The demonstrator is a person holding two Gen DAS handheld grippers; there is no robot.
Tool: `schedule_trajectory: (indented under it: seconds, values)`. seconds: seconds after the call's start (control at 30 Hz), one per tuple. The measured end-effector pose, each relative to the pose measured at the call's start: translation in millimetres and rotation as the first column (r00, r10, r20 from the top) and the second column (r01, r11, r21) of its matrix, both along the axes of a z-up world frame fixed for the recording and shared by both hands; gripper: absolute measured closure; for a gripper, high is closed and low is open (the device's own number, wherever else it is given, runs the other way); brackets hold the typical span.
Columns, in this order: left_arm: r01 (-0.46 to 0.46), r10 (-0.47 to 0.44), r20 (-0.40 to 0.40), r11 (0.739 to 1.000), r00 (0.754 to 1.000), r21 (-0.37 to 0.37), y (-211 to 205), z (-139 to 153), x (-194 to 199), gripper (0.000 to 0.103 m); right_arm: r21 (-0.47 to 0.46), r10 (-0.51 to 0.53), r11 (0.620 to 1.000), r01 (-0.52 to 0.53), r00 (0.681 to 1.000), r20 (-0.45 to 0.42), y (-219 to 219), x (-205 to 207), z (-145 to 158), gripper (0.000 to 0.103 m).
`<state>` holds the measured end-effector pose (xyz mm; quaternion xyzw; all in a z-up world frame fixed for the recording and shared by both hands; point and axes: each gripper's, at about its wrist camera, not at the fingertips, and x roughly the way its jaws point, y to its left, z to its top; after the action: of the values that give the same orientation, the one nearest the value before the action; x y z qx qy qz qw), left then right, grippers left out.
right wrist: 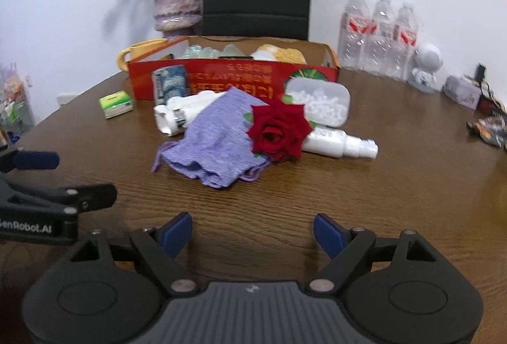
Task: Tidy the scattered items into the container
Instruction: 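Withdraw both tools from the box back over the table, then grasp the purple pouch with the left tool while the right tool grasps the white bead container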
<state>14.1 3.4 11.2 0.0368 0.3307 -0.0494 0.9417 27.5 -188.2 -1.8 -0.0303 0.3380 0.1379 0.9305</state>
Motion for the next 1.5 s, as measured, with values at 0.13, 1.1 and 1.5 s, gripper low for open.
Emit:
schedule_trajectory:
  seconds: [0.13, 1.1, 1.5]
  values:
    - [-0.011, 0.011, 0.003, 1.0, 1.0, -0.004, 2.3, -3.8, -1.6, 0.0, 0.016, -0.033, 0.999, 0.033, 0.999, 0.0, -5.1, 3.8, -3.6, 0.019]
    - [0.013, -0.013, -0.019, 1.0, 1.0, -0.009, -3.4, -13.2, 5.2, 0.0, -0.014, -0.037, 0.999, 0.037, 0.999, -0.01, -0.6, 9.6, -8.9, 0.0]
    - [0.008, -0.009, -0.019, 1.0, 1.0, -0.01, -3.4, -13.3, 4.3, 0.0, -0.014, -0.043, 0.999, 0.042, 0.999, -0.01, -0.4, 9.3, -9.0, 0.0]
